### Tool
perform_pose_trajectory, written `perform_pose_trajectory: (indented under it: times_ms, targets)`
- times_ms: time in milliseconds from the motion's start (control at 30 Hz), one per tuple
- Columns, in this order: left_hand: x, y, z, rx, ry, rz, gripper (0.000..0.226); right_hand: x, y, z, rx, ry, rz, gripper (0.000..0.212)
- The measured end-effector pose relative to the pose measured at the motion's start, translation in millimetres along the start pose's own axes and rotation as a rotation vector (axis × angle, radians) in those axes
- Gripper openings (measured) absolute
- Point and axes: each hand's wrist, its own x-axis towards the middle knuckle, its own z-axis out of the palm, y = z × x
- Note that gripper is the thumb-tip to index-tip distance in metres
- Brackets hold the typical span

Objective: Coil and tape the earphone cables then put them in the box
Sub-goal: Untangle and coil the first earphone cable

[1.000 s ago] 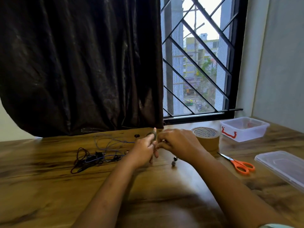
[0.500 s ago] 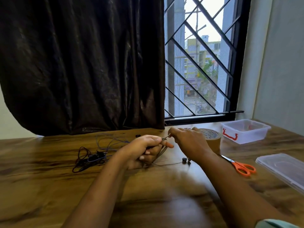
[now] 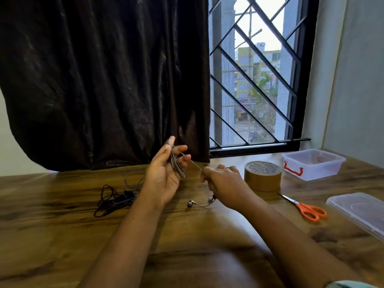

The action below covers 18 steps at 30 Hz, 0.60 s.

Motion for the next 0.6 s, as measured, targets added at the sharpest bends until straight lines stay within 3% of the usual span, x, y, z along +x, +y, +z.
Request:
perform_pose_trajectory:
  times_ms: [100, 233, 367, 467, 600]
  targets:
    - [3, 0, -2, -0.045, 0.117, 0.090, 0.033, -1, -16, -1, 0.185, -0.066, -0.058, 0.019]
    - [7, -3, -5, 0.110, 0.187, 0.130, 0.035, -3, -37, 1, 0.468, -0.214, -0.101, 0.024]
    - [11, -6, -10, 0.192, 0.204, 0.159, 0.040, -5, -41, 0, 0.456, -0.267, -0.149, 0.018]
    - [13, -8, -17, 0.312, 0.200, 0.174, 0.038, -4, -44, -1, 0.454, -0.247, -0.179, 0.017]
    - [10, -17, -20, 0.767, 0.087, 0.095, 0.038, 2, -35, -6, 0.459, -0.048, -0.212, 0.015]
